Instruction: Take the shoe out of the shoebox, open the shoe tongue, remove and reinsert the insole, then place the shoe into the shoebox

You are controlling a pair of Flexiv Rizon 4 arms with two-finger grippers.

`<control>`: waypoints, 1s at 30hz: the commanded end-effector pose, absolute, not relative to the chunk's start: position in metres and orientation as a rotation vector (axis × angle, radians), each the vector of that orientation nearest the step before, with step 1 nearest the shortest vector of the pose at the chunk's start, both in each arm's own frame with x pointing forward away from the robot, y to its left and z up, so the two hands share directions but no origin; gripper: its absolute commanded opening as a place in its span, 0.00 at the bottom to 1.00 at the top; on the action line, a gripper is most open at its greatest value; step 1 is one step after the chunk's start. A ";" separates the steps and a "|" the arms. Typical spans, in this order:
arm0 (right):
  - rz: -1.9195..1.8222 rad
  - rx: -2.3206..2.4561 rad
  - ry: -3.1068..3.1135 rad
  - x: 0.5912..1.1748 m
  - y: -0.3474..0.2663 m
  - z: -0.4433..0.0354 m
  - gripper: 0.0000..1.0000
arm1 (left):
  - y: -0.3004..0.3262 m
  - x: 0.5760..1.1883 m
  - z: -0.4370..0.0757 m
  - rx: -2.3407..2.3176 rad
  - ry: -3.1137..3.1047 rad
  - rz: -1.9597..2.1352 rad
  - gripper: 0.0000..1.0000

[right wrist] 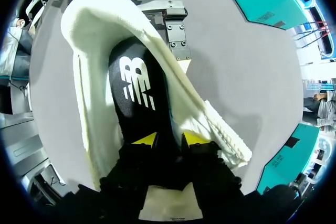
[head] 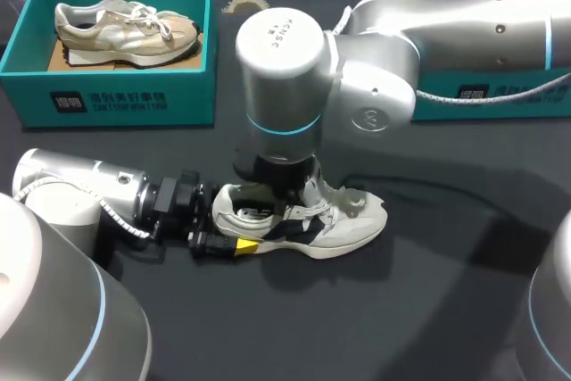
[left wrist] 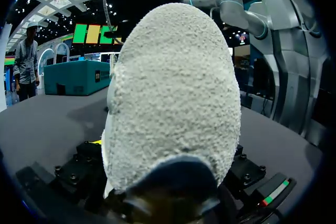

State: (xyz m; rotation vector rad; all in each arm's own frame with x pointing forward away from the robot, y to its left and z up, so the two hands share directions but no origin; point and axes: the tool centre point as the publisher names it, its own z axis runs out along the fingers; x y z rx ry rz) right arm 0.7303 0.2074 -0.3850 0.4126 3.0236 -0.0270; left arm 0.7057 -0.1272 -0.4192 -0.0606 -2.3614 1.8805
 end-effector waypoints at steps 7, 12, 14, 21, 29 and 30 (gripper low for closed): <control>-0.050 0.353 3.098 0.732 0.213 -0.401 0.38 | -0.127 0.706 -0.421 -0.062 -2.362 1.880 0.00; -0.013 0.292 3.152 0.732 0.216 -0.409 0.43 | -0.127 0.706 -0.421 -0.062 -2.362 1.880 0.00; 0.001 0.273 3.170 0.732 0.217 -0.411 0.42 | -0.127 0.706 -0.421 -0.062 -2.362 1.880 0.00; 0.036 0.217 3.243 0.728 0.216 -0.418 0.35 | -0.127 0.706 -0.421 -0.062 -2.362 1.880 0.00; 0.027 0.229 3.289 0.721 0.211 -0.424 0.00 | -0.127 0.706 -0.421 -0.062 -2.362 1.880 0.00; 0.028 0.229 3.290 0.720 0.210 -0.424 0.00 | -0.127 0.706 -0.421 -0.062 -2.362 1.880 0.00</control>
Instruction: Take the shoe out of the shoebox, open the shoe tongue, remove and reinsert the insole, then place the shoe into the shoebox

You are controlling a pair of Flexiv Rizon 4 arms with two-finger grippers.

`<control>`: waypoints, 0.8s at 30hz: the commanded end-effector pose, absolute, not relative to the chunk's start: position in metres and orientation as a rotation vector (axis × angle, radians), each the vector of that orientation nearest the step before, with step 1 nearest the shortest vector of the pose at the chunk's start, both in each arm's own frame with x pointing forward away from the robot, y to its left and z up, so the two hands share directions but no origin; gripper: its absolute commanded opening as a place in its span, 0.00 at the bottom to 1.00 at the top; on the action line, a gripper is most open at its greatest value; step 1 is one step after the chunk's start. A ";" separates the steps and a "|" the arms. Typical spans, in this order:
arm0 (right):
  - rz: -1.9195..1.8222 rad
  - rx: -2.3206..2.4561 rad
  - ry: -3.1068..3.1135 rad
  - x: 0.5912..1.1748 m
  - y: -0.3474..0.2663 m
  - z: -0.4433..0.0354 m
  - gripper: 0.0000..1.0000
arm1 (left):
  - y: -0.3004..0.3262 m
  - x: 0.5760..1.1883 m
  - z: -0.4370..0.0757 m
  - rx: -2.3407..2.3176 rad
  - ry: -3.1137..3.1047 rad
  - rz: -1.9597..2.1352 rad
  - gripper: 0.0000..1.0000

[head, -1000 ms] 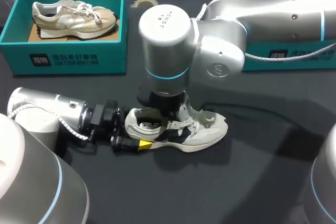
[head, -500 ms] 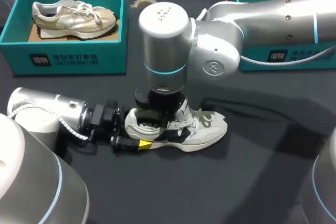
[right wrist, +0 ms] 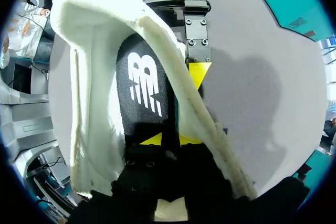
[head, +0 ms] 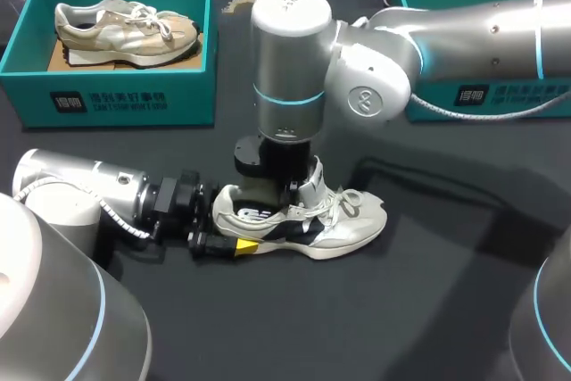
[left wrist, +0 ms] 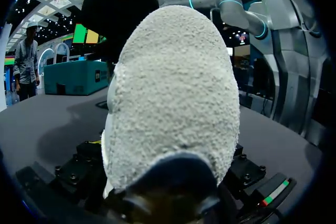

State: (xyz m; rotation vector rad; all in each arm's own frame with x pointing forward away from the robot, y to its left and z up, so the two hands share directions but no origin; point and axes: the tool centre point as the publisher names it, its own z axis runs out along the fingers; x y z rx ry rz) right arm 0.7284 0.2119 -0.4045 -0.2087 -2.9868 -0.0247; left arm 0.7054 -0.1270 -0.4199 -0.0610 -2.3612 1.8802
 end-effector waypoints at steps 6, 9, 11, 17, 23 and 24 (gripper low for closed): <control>-0.041 -0.227 -2.989 0.715 0.206 -0.419 0.00 | -0.127 0.706 -0.421 -0.062 -2.362 1.880 0.00; -0.048 -0.246 -3.005 0.713 0.204 -0.415 0.00 | -0.127 0.706 -0.421 -0.062 -2.362 1.880 0.00; -0.055 -0.263 -3.020 0.712 0.203 -0.411 0.00 | -0.127 0.706 -0.421 -0.062 -2.362 1.880 0.00; -0.119 -0.305 -3.076 0.711 0.201 -0.394 0.00 | -0.127 0.706 -0.421 -0.062 -2.362 1.880 0.00; -0.254 -0.343 -3.112 0.715 0.196 -0.378 0.00 | -0.127 0.706 -0.421 -0.062 -2.362 1.880 0.00; -0.293 -0.347 -3.111 0.716 0.195 -0.376 0.00 | -0.127 0.706 -0.421 -0.062 -2.362 1.880 0.00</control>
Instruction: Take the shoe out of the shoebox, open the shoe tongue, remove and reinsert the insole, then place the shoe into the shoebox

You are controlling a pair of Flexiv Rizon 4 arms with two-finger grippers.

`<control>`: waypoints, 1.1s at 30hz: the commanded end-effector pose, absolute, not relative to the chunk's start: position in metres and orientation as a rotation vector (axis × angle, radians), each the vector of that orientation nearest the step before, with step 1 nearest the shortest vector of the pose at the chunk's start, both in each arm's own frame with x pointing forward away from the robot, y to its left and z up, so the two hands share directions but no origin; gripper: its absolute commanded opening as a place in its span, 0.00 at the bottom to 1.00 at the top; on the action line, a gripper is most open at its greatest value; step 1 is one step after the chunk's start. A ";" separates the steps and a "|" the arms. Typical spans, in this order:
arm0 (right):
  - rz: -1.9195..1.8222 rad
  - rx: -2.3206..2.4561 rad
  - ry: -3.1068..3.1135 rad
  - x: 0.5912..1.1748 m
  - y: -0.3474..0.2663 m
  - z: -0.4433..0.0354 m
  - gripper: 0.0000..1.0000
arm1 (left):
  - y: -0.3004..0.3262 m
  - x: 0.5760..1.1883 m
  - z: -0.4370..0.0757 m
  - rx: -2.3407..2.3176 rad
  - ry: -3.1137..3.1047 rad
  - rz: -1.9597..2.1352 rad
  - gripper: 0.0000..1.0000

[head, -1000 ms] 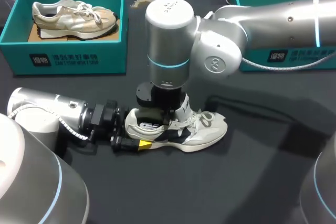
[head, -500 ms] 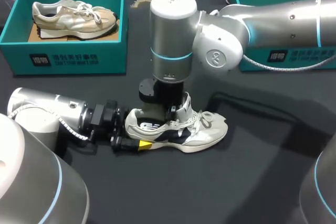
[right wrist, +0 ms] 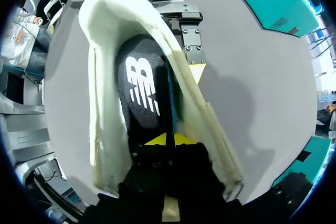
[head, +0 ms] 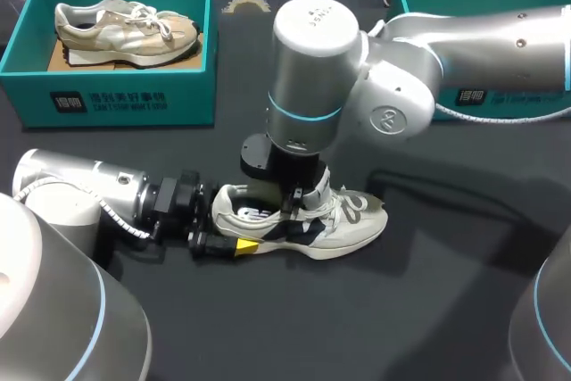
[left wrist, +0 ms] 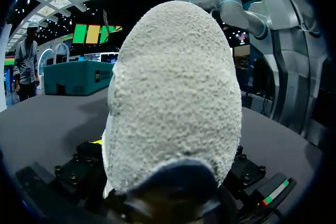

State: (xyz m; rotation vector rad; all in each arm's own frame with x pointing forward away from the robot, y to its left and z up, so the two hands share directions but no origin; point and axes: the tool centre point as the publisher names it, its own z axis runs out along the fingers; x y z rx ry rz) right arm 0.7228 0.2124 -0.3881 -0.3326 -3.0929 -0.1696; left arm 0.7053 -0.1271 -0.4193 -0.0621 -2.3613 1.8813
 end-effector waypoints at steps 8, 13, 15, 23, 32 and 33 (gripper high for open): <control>-0.544 -0.274 -3.069 0.721 0.191 -0.368 0.00 | -0.127 0.706 -0.421 -0.062 -2.362 1.880 0.00; -0.670 -0.206 -3.040 0.722 0.188 -0.365 0.00 | -0.127 0.706 -0.421 -0.062 -2.362 1.880 0.00; -0.686 -0.195 -3.037 0.723 0.187 -0.364 0.00 | -0.127 0.706 -0.421 -0.062 -2.362 1.880 0.00; -0.871 -0.141 -2.998 0.725 0.180 -0.357 0.00 | -0.127 0.706 -0.421 -0.062 -2.362 1.880 0.00; -0.998 -0.007 -2.968 0.722 0.177 -0.348 0.00 | -0.127 0.706 -0.421 -0.062 -2.362 1.880 0.00; -0.992 0.012 -2.972 0.721 0.179 -0.347 0.00 | -0.127 0.706 -0.421 -0.062 -2.362 1.880 0.00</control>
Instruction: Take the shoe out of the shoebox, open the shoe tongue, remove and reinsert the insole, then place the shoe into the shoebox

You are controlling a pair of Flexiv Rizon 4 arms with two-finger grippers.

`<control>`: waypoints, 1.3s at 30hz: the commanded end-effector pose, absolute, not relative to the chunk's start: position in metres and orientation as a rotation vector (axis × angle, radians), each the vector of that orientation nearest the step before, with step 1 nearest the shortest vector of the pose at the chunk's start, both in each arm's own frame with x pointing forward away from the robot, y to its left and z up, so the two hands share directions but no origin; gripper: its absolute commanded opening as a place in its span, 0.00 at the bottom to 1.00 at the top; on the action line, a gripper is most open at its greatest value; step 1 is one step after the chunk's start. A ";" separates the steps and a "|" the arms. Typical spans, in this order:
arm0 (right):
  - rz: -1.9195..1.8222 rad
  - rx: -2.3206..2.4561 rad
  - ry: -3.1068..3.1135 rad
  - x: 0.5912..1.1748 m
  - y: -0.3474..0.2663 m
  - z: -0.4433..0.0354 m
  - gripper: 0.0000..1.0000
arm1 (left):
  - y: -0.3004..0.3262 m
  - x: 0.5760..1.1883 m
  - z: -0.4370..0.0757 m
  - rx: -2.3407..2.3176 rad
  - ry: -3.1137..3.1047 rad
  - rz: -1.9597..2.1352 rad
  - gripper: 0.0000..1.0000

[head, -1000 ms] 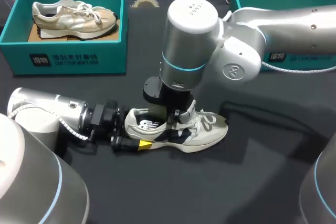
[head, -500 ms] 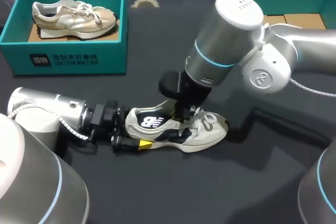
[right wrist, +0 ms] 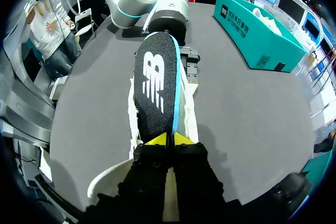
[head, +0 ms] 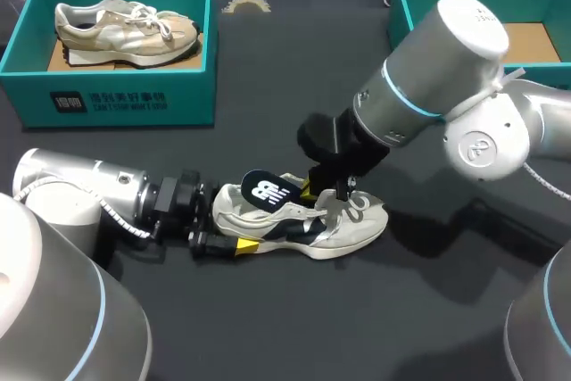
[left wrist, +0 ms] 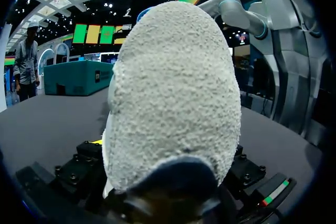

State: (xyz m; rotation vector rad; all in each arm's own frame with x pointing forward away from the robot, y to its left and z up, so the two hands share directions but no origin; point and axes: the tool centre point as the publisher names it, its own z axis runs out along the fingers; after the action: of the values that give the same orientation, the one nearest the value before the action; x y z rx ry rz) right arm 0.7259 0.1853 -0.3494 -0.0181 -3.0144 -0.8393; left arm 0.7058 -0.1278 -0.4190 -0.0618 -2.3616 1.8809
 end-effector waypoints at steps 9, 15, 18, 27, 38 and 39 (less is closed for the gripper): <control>-0.860 0.210 -3.018 0.714 0.211 -0.332 0.00 | -0.127 0.706 -0.421 -0.062 -2.362 1.880 0.00; -0.817 0.280 -3.018 0.716 0.229 -0.328 0.00 | -0.127 0.706 -0.421 -0.062 -2.362 1.880 0.00; -0.808 0.316 -3.016 0.716 0.236 -0.325 0.00 | -0.127 0.706 -0.421 -0.062 -2.362 1.880 0.00; -0.798 0.366 -2.986 0.713 0.248 -0.320 0.00 | -0.127 0.706 -0.421 -0.062 -2.362 1.880 0.00; -0.761 0.409 -2.948 0.709 0.260 -0.313 0.13 | -0.127 0.706 -0.421 -0.062 -2.362 1.880 0.00; -0.758 0.403 -2.945 0.709 0.260 -0.313 0.34 | -0.127 0.706 -0.421 -0.062 -2.362 1.880 0.00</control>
State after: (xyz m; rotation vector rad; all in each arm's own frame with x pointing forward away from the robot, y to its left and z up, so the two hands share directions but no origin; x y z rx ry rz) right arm 0.7072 0.2537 -0.3130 0.4058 -2.9455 -0.7774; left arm 0.7056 -0.1271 -0.4194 -0.0622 -2.3617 1.8811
